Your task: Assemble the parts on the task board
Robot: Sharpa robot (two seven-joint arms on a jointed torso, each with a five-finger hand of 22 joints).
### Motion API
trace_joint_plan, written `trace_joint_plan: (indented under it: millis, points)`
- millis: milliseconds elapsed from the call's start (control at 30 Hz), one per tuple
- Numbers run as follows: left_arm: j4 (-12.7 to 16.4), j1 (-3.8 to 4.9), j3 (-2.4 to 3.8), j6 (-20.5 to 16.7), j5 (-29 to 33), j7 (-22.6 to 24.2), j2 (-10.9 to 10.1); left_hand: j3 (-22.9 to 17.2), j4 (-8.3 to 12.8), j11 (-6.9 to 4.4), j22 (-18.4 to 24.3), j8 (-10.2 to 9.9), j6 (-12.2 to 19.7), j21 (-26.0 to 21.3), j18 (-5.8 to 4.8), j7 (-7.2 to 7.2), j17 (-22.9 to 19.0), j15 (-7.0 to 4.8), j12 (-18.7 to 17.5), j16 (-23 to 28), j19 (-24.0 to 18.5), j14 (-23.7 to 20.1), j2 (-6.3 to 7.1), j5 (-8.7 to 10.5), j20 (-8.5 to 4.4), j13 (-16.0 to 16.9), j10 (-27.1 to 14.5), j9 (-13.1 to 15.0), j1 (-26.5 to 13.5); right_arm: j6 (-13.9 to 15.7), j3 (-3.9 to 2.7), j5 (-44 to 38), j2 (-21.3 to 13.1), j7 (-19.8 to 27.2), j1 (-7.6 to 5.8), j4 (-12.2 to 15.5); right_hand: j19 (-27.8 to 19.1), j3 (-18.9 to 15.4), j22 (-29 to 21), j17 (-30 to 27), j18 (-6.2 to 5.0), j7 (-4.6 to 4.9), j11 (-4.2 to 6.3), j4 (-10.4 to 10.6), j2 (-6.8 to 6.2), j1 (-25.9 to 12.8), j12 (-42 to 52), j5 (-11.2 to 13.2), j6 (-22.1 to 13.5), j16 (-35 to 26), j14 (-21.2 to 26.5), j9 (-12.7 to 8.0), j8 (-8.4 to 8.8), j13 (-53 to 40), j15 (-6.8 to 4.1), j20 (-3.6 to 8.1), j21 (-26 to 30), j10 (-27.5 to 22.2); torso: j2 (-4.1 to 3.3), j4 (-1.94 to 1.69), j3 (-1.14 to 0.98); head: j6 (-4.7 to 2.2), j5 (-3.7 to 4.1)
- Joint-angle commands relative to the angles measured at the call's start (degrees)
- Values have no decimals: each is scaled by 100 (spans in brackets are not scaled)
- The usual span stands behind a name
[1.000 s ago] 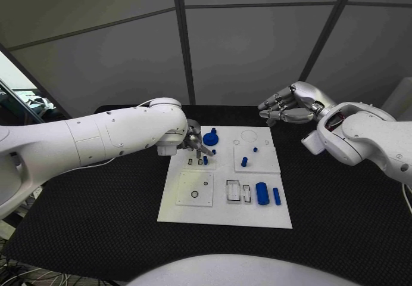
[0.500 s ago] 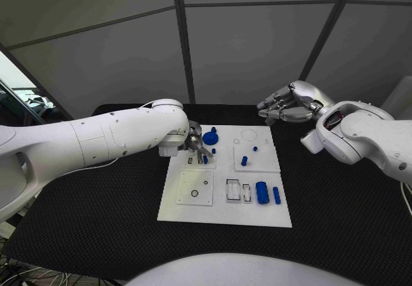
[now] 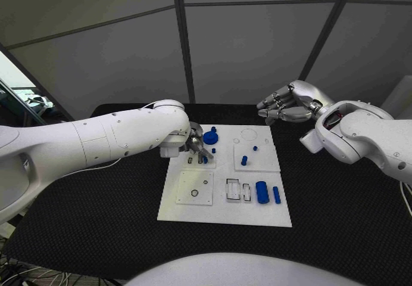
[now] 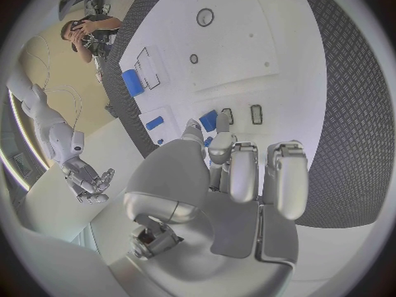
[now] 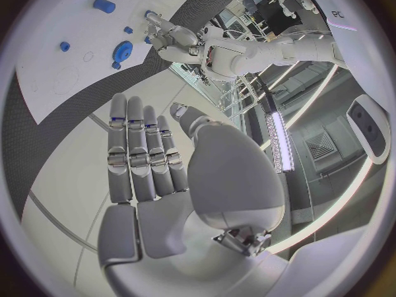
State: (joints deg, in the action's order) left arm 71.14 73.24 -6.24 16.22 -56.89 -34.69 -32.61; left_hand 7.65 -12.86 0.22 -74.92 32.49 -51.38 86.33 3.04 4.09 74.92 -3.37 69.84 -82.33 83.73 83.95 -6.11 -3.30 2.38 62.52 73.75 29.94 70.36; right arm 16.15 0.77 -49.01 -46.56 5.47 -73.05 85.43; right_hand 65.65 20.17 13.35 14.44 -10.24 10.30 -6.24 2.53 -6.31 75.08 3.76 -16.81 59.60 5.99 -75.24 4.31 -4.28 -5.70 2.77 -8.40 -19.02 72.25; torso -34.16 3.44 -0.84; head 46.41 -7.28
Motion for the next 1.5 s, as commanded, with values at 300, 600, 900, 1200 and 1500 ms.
trace_joint_plan:
  millis: [300, 600, 900, 1200, 1500]
  points:
    - [-13, 2, 2, -86, 104, -27, 15, -276, 83, -40, -914, 30, 77, 43, -183, -9, 673, -46, 31, -6, 404, 363, -147, -4, -13, 14, -18, 80, 172, -24, -5, -21, 39, 23, -14, -16, 42, -37, -12, 12, -11, 20, 0, -1, -18, 14, 19, -63, -35, -29, 18, -7, 18, 13, 18, -16, 39, -33, -4, -3, 1, -6, 1]
    - [-24, 1, 2, 3, 170, 7, 16, -649, 299, -62, -882, 1, 142, 20, -176, -30, 675, -64, -62, -1, 387, 363, -195, -6, -26, -78, -92, 138, 422, -42, -5, -93, 50, 18, -14, -24, 57, -29, -23, 32, -13, 18, 4, -21, -2, 40, 35, -219, -34, -38, 17, -2, 5, 32, 14, -11, 55, -29, -7, -6, 1, 0, 0]
    - [-13, 1, 2, 32, 314, 55, -18, -1591, 724, -93, -890, -94, 220, 19, -176, -52, 677, -99, -177, 6, 384, 362, -136, -18, -63, -143, -164, 162, 862, -96, -5, -114, 51, -15, -14, -22, 61, -29, -26, 38, -13, 18, 4, -25, -2, 43, 38, -264, -34, -41, 18, -1, 2, 38, 13, -10, 59, -28, -4, -7, 0, 10, 4]
    - [245, 1, 3, -626, 632, 215, -285, -4595, 1133, -82, -909, 175, 254, 16, -176, 20, 692, -54, -216, 9, 387, 367, 824, -25, -34, -164, -32, 546, -171, -124, -5, -120, 41, -30, -14, -26, 61, -31, -27, 40, -12, 20, 2, -25, -4, 40, 39, -286, -37, -44, 20, -2, 2, 41, 14, -10, 62, -30, -5, -19, -4, 8, 9]
    - [789, -3, 2, -1532, 713, 111, -673, -5481, 1413, -99, -934, 552, 375, 21, -180, -46, 701, -95, -301, 9, 397, 371, 1048, -229, -55, -349, -69, 897, -721, -136, -5, -175, 37, -46, -14, -57, 57, -45, -33, 45, -7, 28, -7, -9, -11, 10, 36, -306, -52, -52, 30, -4, 7, 51, 22, -15, 72, -44, -9, -21, -3, 13, -38]
